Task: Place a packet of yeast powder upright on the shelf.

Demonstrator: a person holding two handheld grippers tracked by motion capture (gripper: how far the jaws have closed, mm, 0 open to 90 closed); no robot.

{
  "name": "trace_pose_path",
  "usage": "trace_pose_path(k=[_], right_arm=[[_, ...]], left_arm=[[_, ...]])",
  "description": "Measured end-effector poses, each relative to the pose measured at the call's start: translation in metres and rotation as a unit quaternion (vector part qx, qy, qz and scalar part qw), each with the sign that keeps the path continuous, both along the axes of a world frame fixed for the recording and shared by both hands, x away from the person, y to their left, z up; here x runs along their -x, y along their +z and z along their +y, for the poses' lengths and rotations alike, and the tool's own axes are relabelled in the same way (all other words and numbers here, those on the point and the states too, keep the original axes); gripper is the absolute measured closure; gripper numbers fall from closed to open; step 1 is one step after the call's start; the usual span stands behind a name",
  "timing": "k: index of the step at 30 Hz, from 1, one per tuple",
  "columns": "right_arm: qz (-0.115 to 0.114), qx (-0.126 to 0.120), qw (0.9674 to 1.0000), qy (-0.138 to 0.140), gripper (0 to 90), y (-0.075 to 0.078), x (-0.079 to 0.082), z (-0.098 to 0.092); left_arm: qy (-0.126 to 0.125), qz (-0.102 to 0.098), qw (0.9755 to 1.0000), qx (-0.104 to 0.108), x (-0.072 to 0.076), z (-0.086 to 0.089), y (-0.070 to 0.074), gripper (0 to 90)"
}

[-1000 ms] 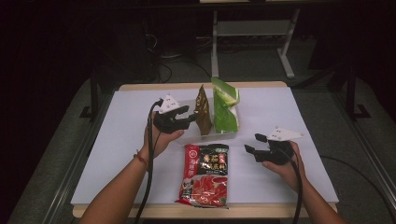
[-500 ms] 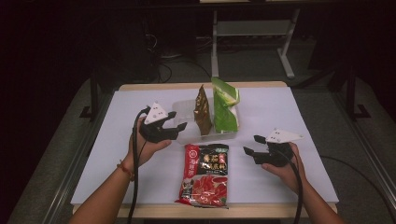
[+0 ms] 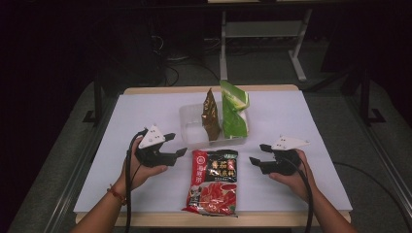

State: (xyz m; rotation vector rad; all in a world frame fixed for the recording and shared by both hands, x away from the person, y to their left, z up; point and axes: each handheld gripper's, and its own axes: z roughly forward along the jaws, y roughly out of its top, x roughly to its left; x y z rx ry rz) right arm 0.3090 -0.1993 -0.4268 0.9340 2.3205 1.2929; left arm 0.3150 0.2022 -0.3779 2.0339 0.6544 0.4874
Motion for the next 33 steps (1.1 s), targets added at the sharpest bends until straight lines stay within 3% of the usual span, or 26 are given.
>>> trace_pose_path(k=[5, 7, 10, 24, 30, 33], right_arm=[[0.009, 0.005, 0.9998, 0.015, 33.3, -0.001, 0.001, 0.007], [0.016, 0.009, 0.9995, 0.024, 32.4, -0.002, 0.002, 0.012], [0.027, 0.004, 0.9990, 0.035, 31.1, -0.004, 0.003, 0.017], [0.065, 0.006, 0.9953, 0.071, 23.2, -0.010, 0.009, 0.043], [0.082, 0.004, 0.9929, 0.085, 21.9, -0.014, 0.009, 0.051], [0.092, 0.012, 0.9907, 0.100, 21.8, -0.017, 0.011, 0.056]], left_arm=[[-0.020, 0.023, 0.9995, 0.000, 0.010, -0.002, -0.017, 29.8], [-0.031, 0.044, 0.9986, -0.006, 0.014, -0.006, -0.027, 28.4], [-0.041, 0.059, 0.9974, -0.012, 0.018, -0.010, -0.035, 27.2], [-0.058, 0.110, 0.9922, -0.009, 0.023, -0.017, -0.057, 22.2], [-0.069, 0.136, 0.9883, -0.006, 0.021, -0.024, -0.066, 19.7], [-0.080, 0.154, 0.9848, -0.003, 0.017, -0.033, -0.070, 17.9]])
